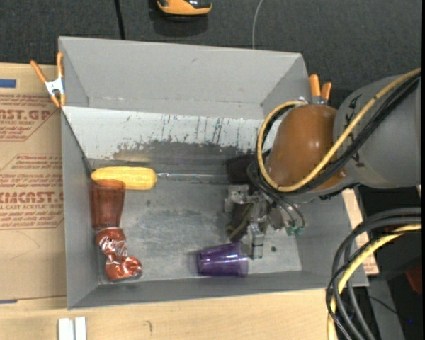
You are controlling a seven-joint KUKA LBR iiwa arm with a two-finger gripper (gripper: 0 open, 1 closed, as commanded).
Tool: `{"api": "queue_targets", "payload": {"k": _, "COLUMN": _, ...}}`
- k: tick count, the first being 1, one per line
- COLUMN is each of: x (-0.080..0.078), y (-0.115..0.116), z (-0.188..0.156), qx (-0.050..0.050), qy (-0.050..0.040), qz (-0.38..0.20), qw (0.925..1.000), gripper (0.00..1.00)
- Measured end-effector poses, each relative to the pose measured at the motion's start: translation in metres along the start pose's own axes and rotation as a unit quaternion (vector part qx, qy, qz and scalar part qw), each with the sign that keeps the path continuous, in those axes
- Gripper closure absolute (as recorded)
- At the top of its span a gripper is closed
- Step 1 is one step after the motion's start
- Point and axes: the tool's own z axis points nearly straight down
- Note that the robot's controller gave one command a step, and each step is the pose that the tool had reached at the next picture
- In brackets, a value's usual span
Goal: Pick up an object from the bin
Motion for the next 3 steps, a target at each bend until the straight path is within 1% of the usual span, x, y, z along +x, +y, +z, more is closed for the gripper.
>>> {"api": "queue_targets", "payload": {"k": 1, "x": 0.000, "y": -0.003, "z": 0.025, "qx": -0.002, "qy": 0.0007, "qz": -0.090, "qw": 0.9959, "gripper": 0.00}}
{"api": "queue_targets", "payload": {"k": 2, "x": 0.022, "y": -0.017, "z": 0.029, "qx": -0.002, "qy": -0.0009, "qz": -0.051, "qw": 0.9987, "gripper": 0.00}}
{"api": "queue_targets", "payload": {"k": 3, "x": 0.020, "y": -0.017, "z": 0.012, "qx": 0.000, "qy": -0.0005, "qz": -0.017, "qw": 0.9999, "gripper": 0.00}}
